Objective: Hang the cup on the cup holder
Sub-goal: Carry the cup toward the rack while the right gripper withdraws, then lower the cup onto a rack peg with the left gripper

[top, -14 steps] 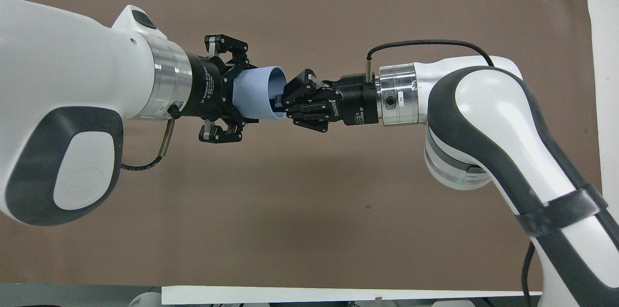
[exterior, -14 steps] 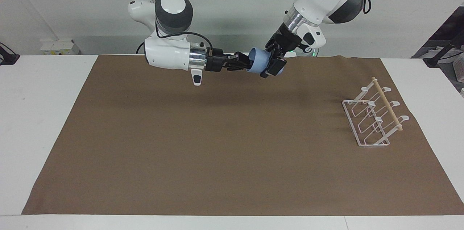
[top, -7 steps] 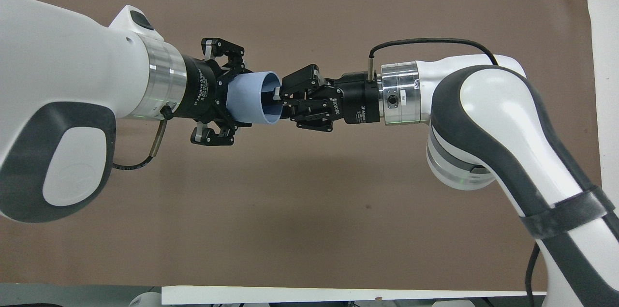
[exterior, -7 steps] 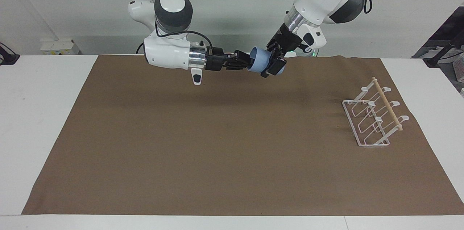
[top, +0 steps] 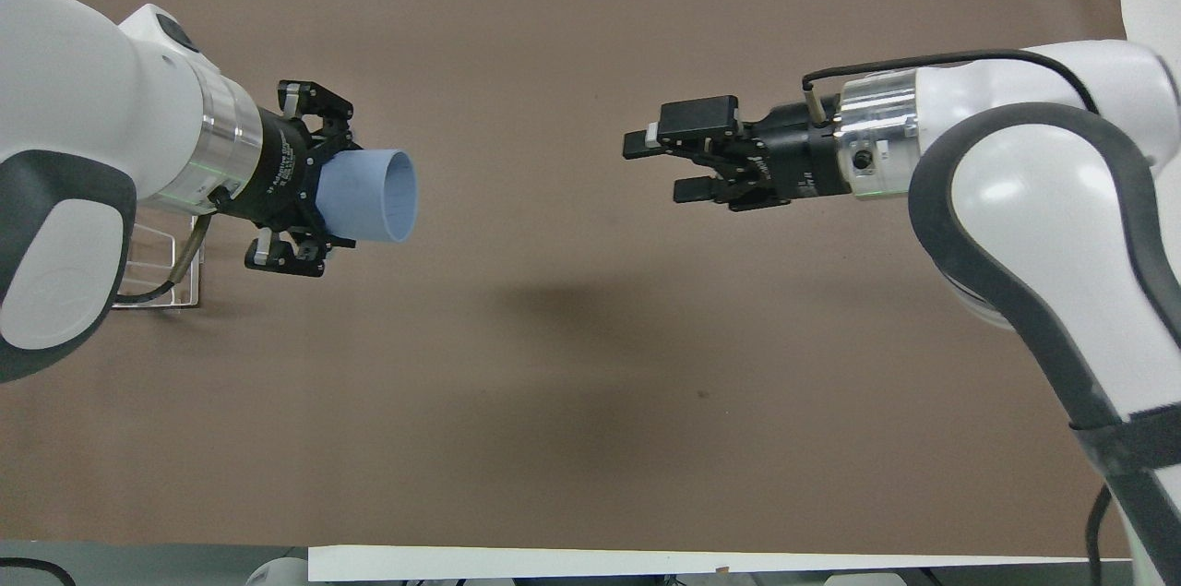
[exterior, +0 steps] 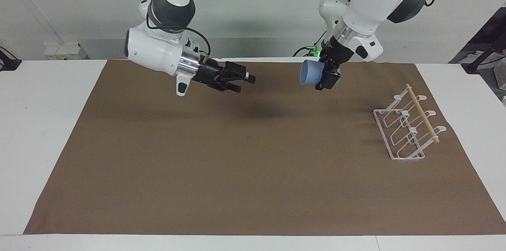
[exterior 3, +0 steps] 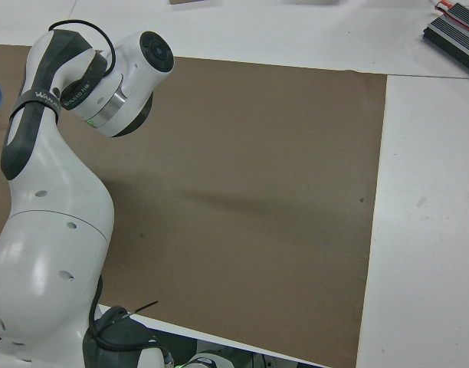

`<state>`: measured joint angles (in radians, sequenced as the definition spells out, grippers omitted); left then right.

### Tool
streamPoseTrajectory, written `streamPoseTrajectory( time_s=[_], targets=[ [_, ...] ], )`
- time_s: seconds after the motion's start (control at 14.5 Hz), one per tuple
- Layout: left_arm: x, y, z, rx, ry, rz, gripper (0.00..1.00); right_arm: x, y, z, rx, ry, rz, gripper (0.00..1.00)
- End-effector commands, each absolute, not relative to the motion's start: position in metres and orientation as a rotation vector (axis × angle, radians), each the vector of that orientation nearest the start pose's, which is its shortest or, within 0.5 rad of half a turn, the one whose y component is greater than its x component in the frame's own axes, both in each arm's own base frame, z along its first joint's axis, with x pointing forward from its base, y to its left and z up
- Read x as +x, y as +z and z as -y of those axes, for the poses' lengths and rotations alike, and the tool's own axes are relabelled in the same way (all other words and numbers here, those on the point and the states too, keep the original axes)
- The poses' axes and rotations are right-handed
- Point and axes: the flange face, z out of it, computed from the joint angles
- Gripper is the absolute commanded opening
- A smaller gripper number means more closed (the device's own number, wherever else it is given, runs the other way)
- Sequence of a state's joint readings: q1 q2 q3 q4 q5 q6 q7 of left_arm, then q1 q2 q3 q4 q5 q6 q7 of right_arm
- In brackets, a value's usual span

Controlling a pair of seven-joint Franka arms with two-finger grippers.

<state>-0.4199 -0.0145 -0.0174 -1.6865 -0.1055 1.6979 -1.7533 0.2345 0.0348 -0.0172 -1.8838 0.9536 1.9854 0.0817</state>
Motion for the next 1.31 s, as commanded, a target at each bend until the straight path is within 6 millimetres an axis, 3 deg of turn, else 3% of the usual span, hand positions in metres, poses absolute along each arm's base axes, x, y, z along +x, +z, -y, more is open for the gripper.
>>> streamPoseTrajectory(
  time_s=[0.0, 0.21, 0.41, 0.55, 0.69, 0.83, 1.1, 1.24],
  targets=[
    [0.507, 0.588, 0.205, -2.424, -0.076, 1.922, 0.23, 0.563, 0.519, -0.137, -2.423, 0.013, -0.242, 0.99],
    [0.510, 0.573, 0.168, -2.383, -0.278, 1.771, 0.23, 0.565, 0.523, -0.098, -2.646, -0.071, -0.191, 0.99],
    [0.519, 0.548, 0.147, -2.275, -0.501, 1.610, 0.23, 0.558, 0.541, -0.064, -2.901, -0.165, -0.103, 0.99],
    [0.533, 0.540, 0.125, -2.172, -0.642, 1.507, 0.23, 0.550, 0.555, -0.035, -3.062, -0.120, -0.070, 0.99],
    [0.548, 0.526, 0.108, -2.078, -0.741, 1.394, 0.23, 0.548, 0.590, 0.001, -3.144, -0.020, -0.127, 0.99],
    [0.560, 0.514, 0.097, -2.000, -0.823, 1.298, 0.23, 0.554, 0.607, 0.029, -3.180, 0.096, -0.190, 0.99],
    [0.580, 0.485, 0.089, -1.902, -0.904, 1.133, 0.23, 0.558, 0.627, 0.054, -3.170, 0.253, -0.213, 0.99],
    [0.584, 0.477, 0.084, -1.832, -0.941, 1.113, 0.23, 0.559, 0.638, 0.067, -3.174, 0.212, -0.172, 0.99]
  ],
)
